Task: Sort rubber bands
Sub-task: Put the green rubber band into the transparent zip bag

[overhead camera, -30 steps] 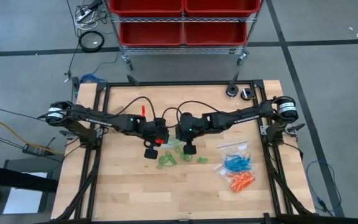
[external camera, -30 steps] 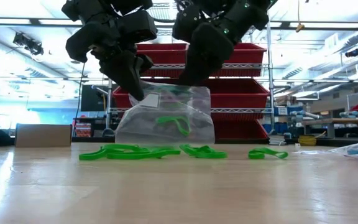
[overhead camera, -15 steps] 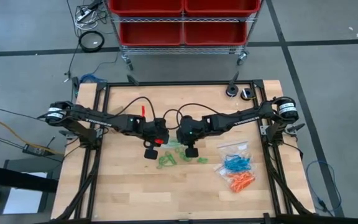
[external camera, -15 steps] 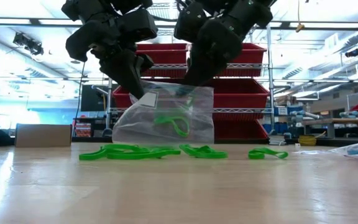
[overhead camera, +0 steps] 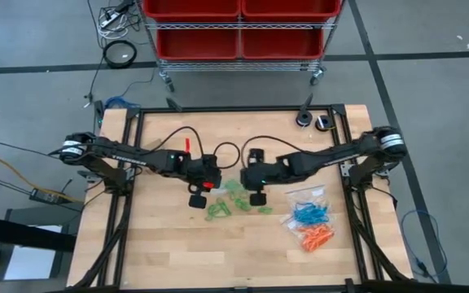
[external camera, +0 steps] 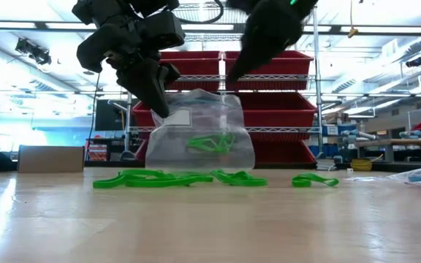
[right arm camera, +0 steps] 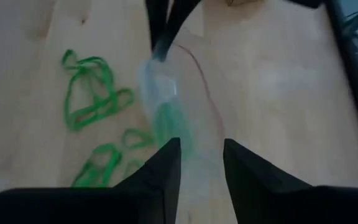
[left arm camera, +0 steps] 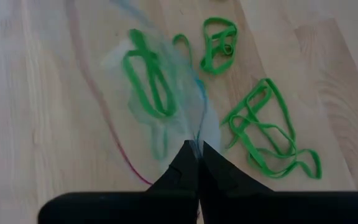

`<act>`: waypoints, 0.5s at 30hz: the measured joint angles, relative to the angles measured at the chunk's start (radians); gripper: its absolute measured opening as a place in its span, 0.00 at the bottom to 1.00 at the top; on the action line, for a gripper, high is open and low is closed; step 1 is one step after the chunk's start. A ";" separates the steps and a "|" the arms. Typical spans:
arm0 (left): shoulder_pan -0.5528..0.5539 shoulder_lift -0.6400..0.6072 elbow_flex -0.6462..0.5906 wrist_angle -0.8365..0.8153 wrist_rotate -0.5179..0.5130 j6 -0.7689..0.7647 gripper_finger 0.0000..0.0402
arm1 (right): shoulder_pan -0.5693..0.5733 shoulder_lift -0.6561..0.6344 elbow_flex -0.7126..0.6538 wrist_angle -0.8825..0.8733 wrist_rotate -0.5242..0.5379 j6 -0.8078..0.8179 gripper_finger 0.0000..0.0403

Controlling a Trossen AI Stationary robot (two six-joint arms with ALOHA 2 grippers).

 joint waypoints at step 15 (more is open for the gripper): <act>0.000 0.000 0.000 0.007 0.000 -0.001 0.00 | 0.179 -0.108 -0.294 0.032 -0.103 0.294 0.24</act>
